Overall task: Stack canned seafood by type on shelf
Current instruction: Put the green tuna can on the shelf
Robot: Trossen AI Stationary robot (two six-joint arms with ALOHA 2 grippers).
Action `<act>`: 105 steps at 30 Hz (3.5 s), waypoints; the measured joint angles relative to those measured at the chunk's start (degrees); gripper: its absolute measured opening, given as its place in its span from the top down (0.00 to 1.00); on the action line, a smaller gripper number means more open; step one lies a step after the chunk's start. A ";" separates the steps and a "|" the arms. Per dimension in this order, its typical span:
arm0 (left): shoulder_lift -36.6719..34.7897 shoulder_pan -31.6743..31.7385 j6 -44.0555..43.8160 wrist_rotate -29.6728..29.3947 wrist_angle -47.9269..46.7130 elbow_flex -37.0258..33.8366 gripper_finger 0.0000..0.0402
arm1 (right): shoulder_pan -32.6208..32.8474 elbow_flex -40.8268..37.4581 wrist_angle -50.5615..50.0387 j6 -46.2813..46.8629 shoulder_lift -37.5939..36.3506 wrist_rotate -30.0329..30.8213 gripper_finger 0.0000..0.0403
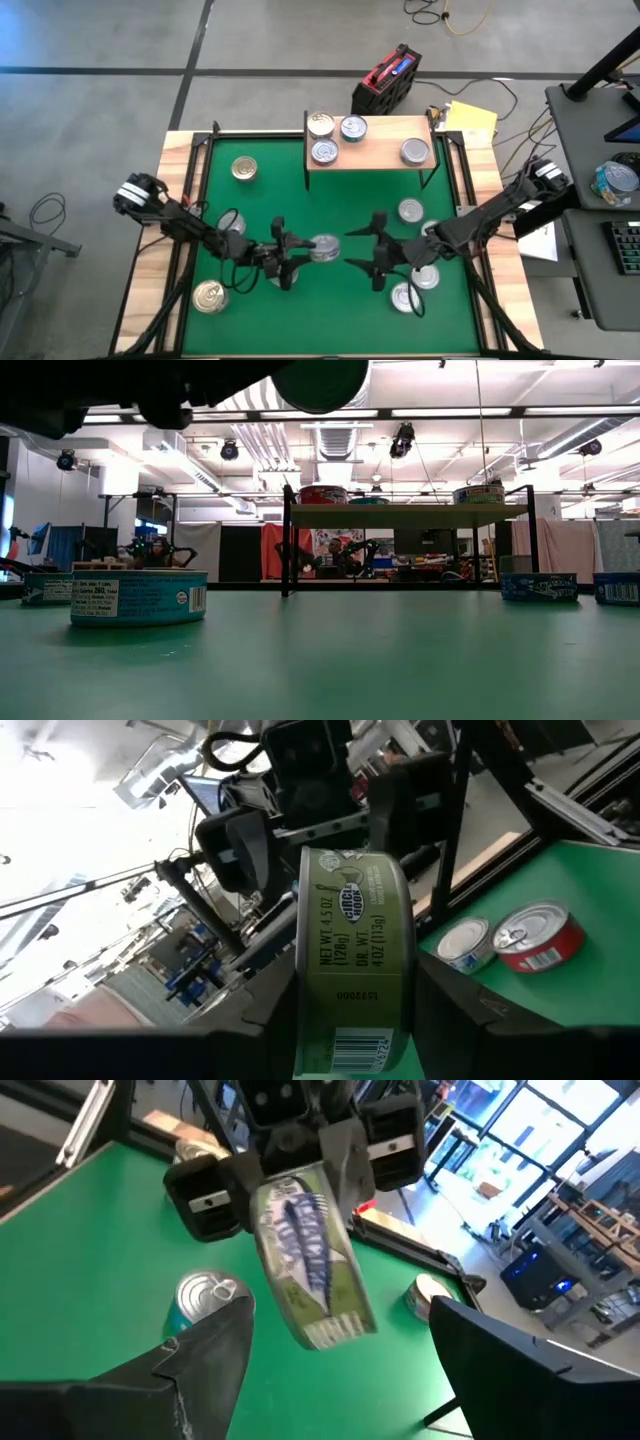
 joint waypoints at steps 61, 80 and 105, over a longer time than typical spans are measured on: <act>-0.02 0.14 -11.89 -30.29 -4.96 0.44 0.43 | -20.76 20.34 -51.84 -5.50 -7.59 7.50 0.66; -0.02 0.14 -11.24 -30.33 -5.62 0.44 0.43 | -33.73 16.87 -49.73 -15.08 -4.53 -1.63 0.66; -0.02 0.31 -12.07 -30.31 -6.62 0.44 0.43 | -33.84 10.59 -38.64 -19.13 -4.24 0.34 0.66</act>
